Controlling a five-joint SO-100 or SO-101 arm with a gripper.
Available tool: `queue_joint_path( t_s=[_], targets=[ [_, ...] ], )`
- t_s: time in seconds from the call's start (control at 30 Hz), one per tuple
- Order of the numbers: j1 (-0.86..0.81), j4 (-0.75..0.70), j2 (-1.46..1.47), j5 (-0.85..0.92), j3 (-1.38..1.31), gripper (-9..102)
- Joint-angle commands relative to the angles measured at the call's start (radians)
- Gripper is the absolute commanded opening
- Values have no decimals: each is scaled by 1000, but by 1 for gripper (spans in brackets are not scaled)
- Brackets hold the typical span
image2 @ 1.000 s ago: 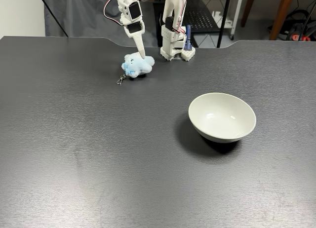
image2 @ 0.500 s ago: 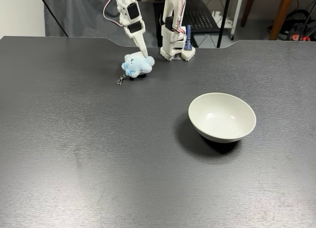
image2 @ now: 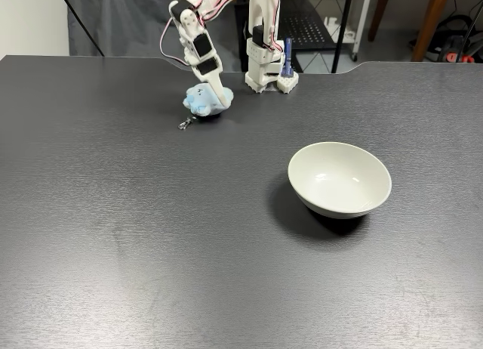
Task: Grasp a skyblue doll and put it in the white bowl.
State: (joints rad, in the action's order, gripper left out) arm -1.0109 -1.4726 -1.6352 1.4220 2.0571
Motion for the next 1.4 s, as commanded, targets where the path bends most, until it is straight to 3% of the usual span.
queue_joint_path(
  t_s=[0.0, 0.2, 0.47, 1.27, 1.37],
  targets=[
    [5, 18, -20, 3, 8, 45],
    [2, 26, -6, 6, 9, 45],
    [-2, 169, 9, 3, 11, 45],
    [-5, 173, 104, -3, -6, 44],
    [-5, 175, 95, -3, -8, 40]
  ],
)
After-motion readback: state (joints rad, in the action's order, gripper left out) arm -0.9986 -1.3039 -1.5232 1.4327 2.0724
